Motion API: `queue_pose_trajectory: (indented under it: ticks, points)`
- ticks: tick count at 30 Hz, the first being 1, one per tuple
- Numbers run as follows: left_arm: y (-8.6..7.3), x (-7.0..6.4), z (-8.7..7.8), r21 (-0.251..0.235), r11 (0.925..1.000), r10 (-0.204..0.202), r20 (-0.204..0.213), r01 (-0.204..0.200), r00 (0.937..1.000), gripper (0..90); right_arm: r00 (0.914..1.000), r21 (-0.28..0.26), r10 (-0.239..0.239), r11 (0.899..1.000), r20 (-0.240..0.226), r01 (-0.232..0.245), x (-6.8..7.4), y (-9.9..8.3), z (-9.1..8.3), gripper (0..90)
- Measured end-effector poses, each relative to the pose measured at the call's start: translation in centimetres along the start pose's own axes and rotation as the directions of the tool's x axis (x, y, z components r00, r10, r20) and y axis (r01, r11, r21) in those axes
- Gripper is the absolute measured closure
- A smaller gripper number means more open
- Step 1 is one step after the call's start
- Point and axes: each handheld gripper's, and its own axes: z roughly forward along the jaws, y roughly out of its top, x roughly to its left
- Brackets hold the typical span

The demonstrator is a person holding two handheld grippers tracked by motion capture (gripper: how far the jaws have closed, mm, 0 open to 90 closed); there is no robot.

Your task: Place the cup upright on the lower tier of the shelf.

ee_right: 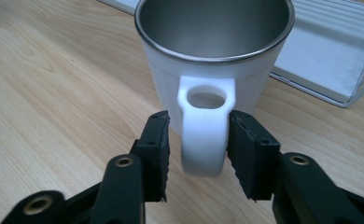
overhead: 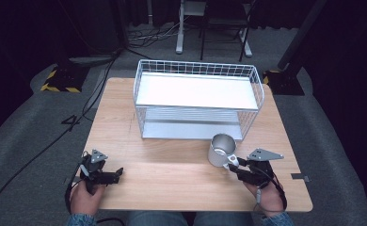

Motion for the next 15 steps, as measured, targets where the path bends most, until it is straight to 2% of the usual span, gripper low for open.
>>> queue_pose_trajectory:
  ticks: [4, 7, 15]
  points:
    - [0.00, 0.00, 0.00, 0.001, 1.0000, 0.000, 0.000, 0.000, 1.0000, 0.5, 0.9998, 0.011, -0.015, 1.000, 0.016, 0.015, 0.10, 0.18, 0.25, 69.4]
    - [0.00, 0.00, 0.00, 0.000, 1.0000, 0.000, 0.000, 0.000, 1.0000, 0.5, 0.9995, 0.012, -0.018, 1.000, 0.027, 0.018, 0.20, 0.23, 0.23, 70.1]
    - [0.01, 0.00, 0.01, 0.000, 1.0000, 0.000, 0.000, 0.000, 1.0000, 0.5, 0.9996, 0.006, -0.016, 1.000, 0.021, 0.016, 0.13, 0.27, 0.17, 71.1]
